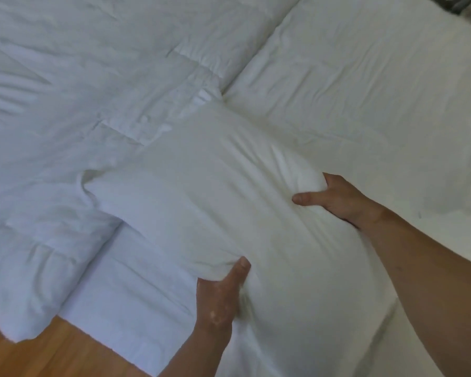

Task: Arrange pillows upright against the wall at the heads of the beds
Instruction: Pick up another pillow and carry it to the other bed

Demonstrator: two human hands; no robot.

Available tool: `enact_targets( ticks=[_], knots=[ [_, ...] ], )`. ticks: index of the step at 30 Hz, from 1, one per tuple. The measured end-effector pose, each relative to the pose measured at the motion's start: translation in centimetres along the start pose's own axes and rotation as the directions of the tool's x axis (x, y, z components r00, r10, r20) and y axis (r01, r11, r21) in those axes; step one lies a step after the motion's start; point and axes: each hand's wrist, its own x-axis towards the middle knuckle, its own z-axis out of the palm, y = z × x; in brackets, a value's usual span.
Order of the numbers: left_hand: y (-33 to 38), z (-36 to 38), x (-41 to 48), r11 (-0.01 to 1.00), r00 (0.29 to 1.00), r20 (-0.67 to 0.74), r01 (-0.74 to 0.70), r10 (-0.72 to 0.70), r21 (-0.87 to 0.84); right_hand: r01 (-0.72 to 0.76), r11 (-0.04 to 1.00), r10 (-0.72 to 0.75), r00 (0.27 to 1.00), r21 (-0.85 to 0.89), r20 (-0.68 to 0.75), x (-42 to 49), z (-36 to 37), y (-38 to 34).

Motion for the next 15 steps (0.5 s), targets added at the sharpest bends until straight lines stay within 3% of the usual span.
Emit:
enact_targets(
  ticks=[8, 15],
  knots=[
    [4.3, -5.1, -6.5, 0.993, 0.994, -0.005, -0.113, 0.113, 0.026, 0.041, 0.986, -0.024, 0.994, 0.160, -0.111, -10.7, 2.7, -1.3],
    [8.2, -8.8, -11.7, 0.956, 0.964, 0.065, -0.263, 0.257, 0.127, 0.137, 0.913, -0.069, 0.980, 0.385, -0.184, -18.8, 5.8, -3.6]
  ],
)
